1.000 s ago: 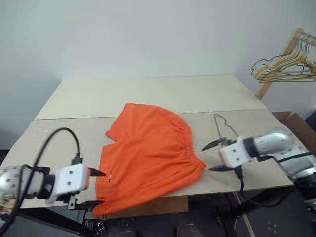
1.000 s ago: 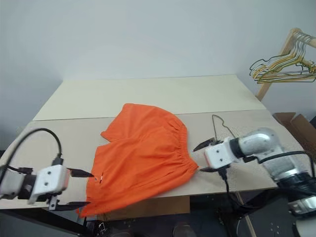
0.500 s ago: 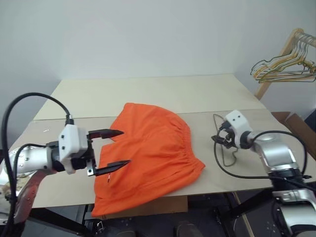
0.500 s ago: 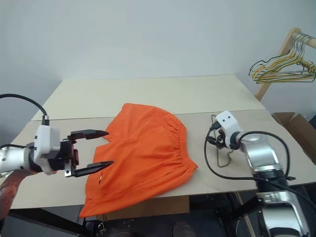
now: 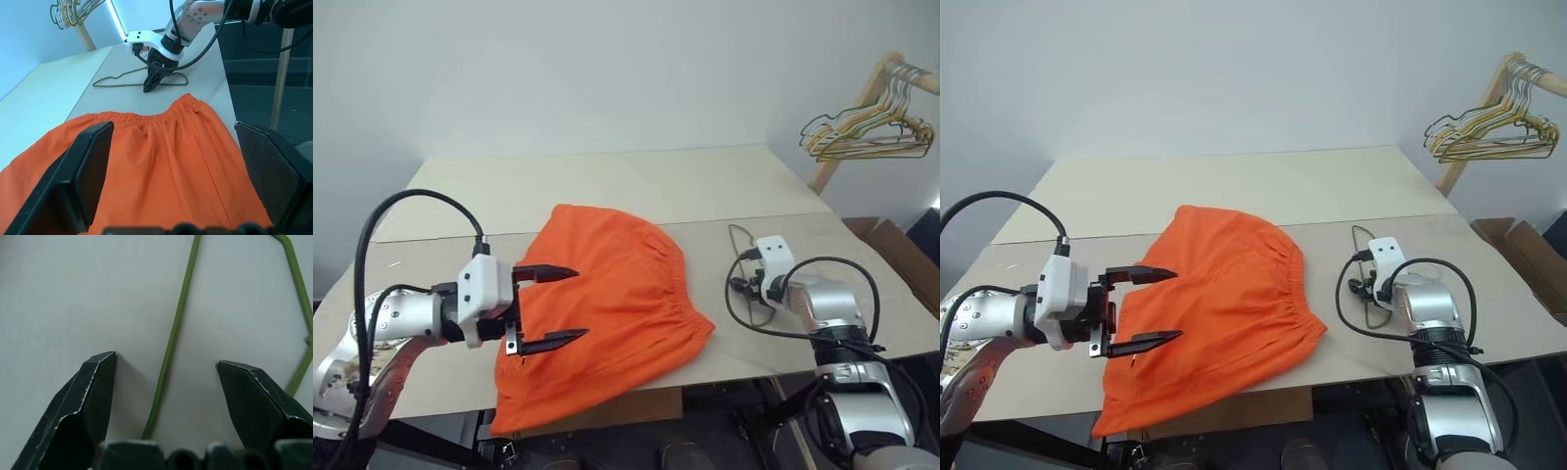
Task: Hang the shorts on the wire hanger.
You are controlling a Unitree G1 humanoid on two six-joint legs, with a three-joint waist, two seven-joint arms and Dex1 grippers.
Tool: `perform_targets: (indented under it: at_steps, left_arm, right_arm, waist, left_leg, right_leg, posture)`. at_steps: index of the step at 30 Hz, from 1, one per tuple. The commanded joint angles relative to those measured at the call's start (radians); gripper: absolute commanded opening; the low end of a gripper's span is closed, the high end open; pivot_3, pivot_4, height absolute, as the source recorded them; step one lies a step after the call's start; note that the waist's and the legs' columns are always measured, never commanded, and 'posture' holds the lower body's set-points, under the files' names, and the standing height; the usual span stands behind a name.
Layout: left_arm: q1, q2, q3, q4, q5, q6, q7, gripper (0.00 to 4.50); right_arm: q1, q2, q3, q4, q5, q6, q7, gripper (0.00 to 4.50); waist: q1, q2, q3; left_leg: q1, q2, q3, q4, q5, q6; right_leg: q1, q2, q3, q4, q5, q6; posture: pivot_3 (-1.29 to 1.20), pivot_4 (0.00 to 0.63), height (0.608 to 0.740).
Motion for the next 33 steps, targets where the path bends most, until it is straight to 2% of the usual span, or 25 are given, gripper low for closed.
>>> perform_targets:
  at_steps: [1, 6, 9, 14, 17, 20, 23, 27, 30, 33]
  left_arm:
    - [-0.023, -0.001, -0.004, -0.009, 0.003, -0.020, 0.002, 4.33]
    - [-0.022, -0.005, -0.016, -0.009, 0.006, -0.028, -0.001, 4.33]
    - [-0.017, -0.002, -0.030, -0.006, 0.028, -0.039, -0.005, 4.33]
    - [-0.020, -0.003, -0.042, -0.004, 0.036, -0.042, -0.012, 4.33]
    - [-0.035, -0.021, -0.043, 0.004, 0.037, -0.041, 0.008, 4.33]
    - [-0.081, -0.079, -0.033, 0.029, -0.006, 0.022, 0.097, 4.33]
    - [-0.129, -0.134, -0.014, 0.048, -0.120, 0.139, 0.185, 4.33]
    - [-0.281, -0.338, 0.010, 0.150, -0.363, 0.299, 0.447, 4.33]
    - [-0.406, -0.498, 0.015, 0.228, -0.465, 0.367, 0.667, 4.33]
    - [-0.480, -0.609, 0.007, 0.266, -0.499, 0.379, 0.772, 4.33]
  right_arm:
    - [-0.016, 0.014, -0.011, 0.048, 0.013, 0.022, -0.002, 2.80]
    - [-0.026, 0.023, 0.006, 0.075, 0.001, 0.018, -0.007, 0.97]
    - [-0.036, 0.033, -0.007, 0.098, 0.016, 0.040, -0.005, 0.01]
    - [-0.029, 0.037, 0.019, 0.090, -0.016, 0.011, -0.027, 0.01]
    - [-0.025, 0.046, -0.015, 0.040, -0.014, -0.051, -0.066, 0.01]
    - [0.004, 0.045, -0.036, -0.128, -0.015, -0.170, -0.093, 0.01]
    - [0.040, 0.040, -0.040, -0.282, 0.002, -0.247, -0.069, 0.01]
    - [0.118, 0.062, -0.010, -0.531, 0.050, -0.491, 0.026, 0.01]
    - [0.146, 0.114, -0.001, -0.628, 0.094, -0.599, 0.053, 0.01]
    - [0.163, 0.157, 0.049, -0.683, 0.058, -0.715, 0.046, 0.01]
  waist:
    - [0.000, 0.000, 0.000]
    - [-0.002, -0.004, -0.002]
    - [-0.004, -0.004, -0.003]
    - [-0.017, -0.006, -0.004]
    - [-0.019, -0.006, -0.004]
    - [-0.017, -0.005, -0.004]
    - [-0.019, 0.000, 0.000]
    - [-0.017, 0.000, -0.001]
    - [-0.016, -0.001, -0.001]
    - [-0.018, -0.002, -0.002]
  left_leg:
    - [0.000, 0.000, 0.000, 0.000, 0.000, 0.000]
    - [0.000, 0.000, 0.000, 0.000, 0.000, 0.000]
    - [0.001, 0.000, -0.001, 0.000, 0.000, 0.000]
    - [0.001, 0.001, -0.001, -0.001, 0.000, 0.000]
    - [0.001, 0.001, -0.002, -0.001, 0.000, 0.000]
    - [0.000, 0.001, -0.002, -0.001, 0.000, 0.000]
    - [-0.002, 0.000, -0.003, -0.001, 0.000, 0.000]
    - [-0.011, 0.000, -0.007, 0.000, 0.000, 0.000]
    - [-0.015, 0.000, -0.011, 0.002, 0.000, 0.000]
    - [-0.016, -0.001, -0.013, 0.003, 0.000, -0.001]
  right_leg:
    - [0.001, 0.000, 0.000, 0.000, 0.000, 0.000]
    - [0.001, 0.000, 0.000, -0.001, 0.000, 0.000]
    - [0.001, 0.000, -0.001, -0.001, 0.000, 0.000]
    - [0.001, 0.001, -0.001, -0.001, 0.000, 0.000]
    - [0.001, 0.001, -0.001, -0.001, 0.000, 0.000]
    - [0.001, 0.001, -0.002, -0.001, 0.000, 0.000]
    - [-0.001, 0.000, -0.001, -0.001, 0.000, 0.000]
    - [-0.010, 0.000, 0.000, 0.001, 0.000, 0.001]
    - [-0.012, 0.000, 0.000, 0.001, 0.001, 0.002]
    - [-0.012, -0.001, 0.000, 0.001, 0.002, 0.003]
  posture:
    - [-0.07, 0.000, 0.740]
    - [-0.08, 0.000, 0.740]
    - [-0.08, 0.000, 0.740]
    - [-0.08, 0.000, 0.740]
    - [-0.08, 0.000, 0.740]
    - [-0.08, 0.000, 0.740]
    - [-0.09, 0.000, 0.740]
    - [-0.10, 0.000, 0.740]
    - [-0.11, 0.000, 0.740]
    - [-0.12, 0.000, 0.740]
